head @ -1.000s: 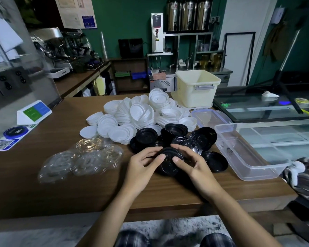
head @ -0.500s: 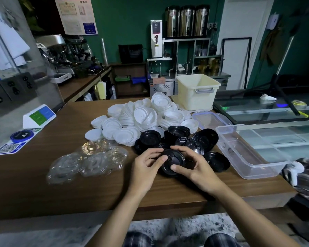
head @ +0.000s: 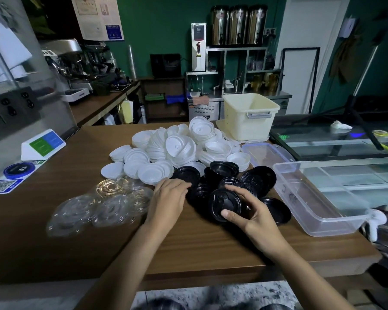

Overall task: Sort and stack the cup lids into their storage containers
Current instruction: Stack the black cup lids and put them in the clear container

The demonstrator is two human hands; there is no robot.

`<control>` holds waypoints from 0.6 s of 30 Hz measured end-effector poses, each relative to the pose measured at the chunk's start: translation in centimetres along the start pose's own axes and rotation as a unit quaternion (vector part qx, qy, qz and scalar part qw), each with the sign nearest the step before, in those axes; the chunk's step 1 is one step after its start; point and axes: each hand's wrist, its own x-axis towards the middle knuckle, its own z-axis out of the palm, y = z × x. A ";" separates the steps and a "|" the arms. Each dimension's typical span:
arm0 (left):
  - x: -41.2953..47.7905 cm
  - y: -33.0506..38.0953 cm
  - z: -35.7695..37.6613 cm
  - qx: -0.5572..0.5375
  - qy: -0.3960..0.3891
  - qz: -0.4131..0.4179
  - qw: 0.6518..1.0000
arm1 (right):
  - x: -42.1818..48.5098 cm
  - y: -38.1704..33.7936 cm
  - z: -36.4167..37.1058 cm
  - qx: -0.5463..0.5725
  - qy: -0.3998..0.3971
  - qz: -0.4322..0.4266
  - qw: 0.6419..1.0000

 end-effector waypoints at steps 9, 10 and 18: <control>-0.5 0.2 -0.8 -0.097 0.025 -0.049 0.994 | -0.1 0.3 0.2 -0.016 -0.001 -0.010 1.000; -0.5 0.3 -0.8 -0.110 0.037 -0.054 0.992 | -0.1 0.2 0.2 -0.013 0.004 -0.009 1.000; -1.6 2.9 -2.4 -0.380 0.085 -0.224 0.893 | -0.3 -0.2 0.5 -0.009 0.018 0.005 1.000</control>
